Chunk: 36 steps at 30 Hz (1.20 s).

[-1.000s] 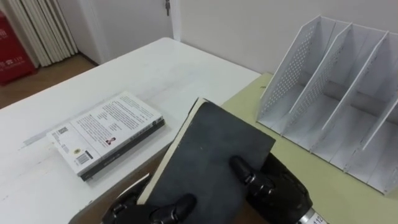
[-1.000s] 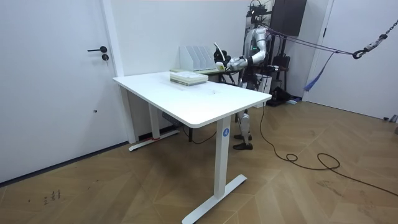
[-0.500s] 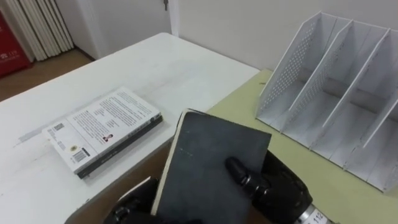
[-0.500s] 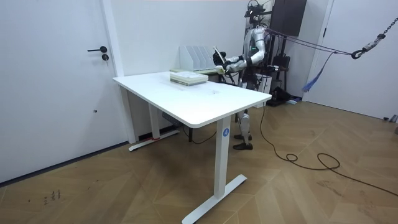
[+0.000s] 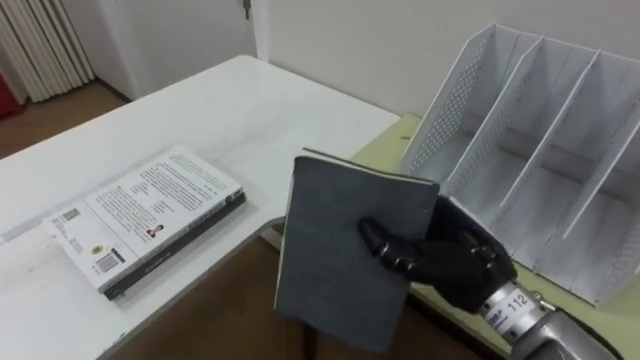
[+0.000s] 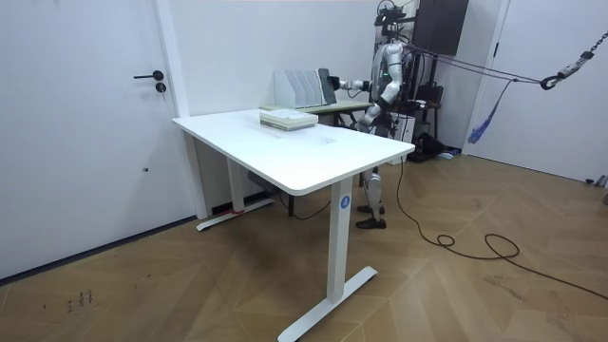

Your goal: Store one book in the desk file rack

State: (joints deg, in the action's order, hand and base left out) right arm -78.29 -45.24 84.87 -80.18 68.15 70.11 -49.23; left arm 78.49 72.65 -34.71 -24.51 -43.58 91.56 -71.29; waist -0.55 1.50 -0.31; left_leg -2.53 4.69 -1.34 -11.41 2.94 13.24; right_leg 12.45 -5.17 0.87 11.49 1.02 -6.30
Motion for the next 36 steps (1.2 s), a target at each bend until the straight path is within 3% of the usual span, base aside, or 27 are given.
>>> enact_trajectory(steps=[5, 10, 13, 16, 22, 29, 36], right_arm=[[83, 981, 150, 41, -124, 100, -188, -530], [201, 1993, 361, 111, -225, 100, -326, -1559], [262, 2688, 537, 138, -435, 100, -433, -1993], [284, 3295, 594, 383, -693, 100, -483, -2535], [285, 4424, 750, 548, -862, 100, -855, -3502], [282, 5401, 805, 728, -1050, 100, -1075, -3700], [275, 6342, 716, 1215, -1516, 100, -1475, -3727]], left_arm=[[-41, 0, -116, 362, -780, -36, -195, 32], [-89, 0, -486, 709, -1419, -23, -391, 335], [-74, 0, -644, 814, -1776, -26, -419, 388], [-66, 0, -760, 941, -2150, -16, -491, 523], [-79, 0, -814, 1040, -2581, -20, -607, 852], [-31, 0, -900, 1062, -2718, -17, -660, 965], [-13, 0, -904, 1101, -2715, -20, -691, 1014]], waist=[[12, -19, 30], [28, -27, 10], [49, -52, -10], [43, -47, -25], [50, -195, -105], [87, -275, -121], [66, -331, -105]], left_leg=[[-19, 47, -1, 3, 0, -60], [-18, -2, -37, 4, 0, -64], [-53, 53, -41, 17, -13, -145], [-87, 74, -35, 18, -14, -153], [-80, 38, -41, 16, -16, -204], [-87, -34, -46, 18, -20, -198], [-205, -138, -50, 19, -27, -195]], right_leg=[[3, 23, 0, 0, -3, 28], [-70, 35, 0, -1, -13, 26], [-65, 18, 3, -2, -16, 35], [-65, 1, 4, -3, -18, 22], [-93, 6, 3, -2, -16, -15], [-73, -11, 4, -3, -19, -88], [-86, -174, 3, -3, -15, -207]], base=[[-4], [2], [-3], [-2], [1], [2], [6]])
